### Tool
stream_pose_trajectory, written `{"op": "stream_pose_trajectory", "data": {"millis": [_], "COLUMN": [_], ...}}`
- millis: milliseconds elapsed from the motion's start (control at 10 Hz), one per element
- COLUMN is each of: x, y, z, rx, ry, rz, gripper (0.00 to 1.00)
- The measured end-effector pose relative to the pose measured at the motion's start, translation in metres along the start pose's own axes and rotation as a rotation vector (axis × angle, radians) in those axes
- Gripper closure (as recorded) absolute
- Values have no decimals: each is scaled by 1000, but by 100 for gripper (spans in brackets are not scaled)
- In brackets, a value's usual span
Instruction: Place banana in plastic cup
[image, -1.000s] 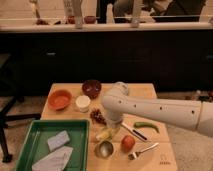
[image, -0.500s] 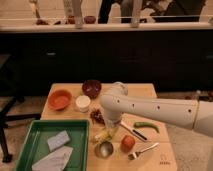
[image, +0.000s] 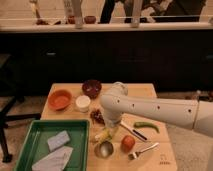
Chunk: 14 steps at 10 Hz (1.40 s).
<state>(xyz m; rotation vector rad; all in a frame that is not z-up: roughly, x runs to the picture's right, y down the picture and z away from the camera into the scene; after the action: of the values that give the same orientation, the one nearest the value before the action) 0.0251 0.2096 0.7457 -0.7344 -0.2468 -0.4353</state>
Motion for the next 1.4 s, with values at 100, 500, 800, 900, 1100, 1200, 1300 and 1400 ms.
{"op": "stream_pose_trajectory", "data": {"millis": [100, 500, 800, 900, 1100, 1200, 1300, 1400], "x": [0, 0, 0, 0, 0, 0, 0, 0], "y": [0, 0, 0, 0, 0, 0, 0, 0], "z": [0, 0, 0, 1, 0, 0, 0, 1], "rx": [0, 0, 0, 0, 0, 0, 0, 0], "ry": [0, -2, -2, -2, -2, -2, -2, -2], "rz": [0, 2, 2, 2, 2, 2, 2, 2], "gripper": [46, 20, 20, 20, 20, 20, 20, 20]}}
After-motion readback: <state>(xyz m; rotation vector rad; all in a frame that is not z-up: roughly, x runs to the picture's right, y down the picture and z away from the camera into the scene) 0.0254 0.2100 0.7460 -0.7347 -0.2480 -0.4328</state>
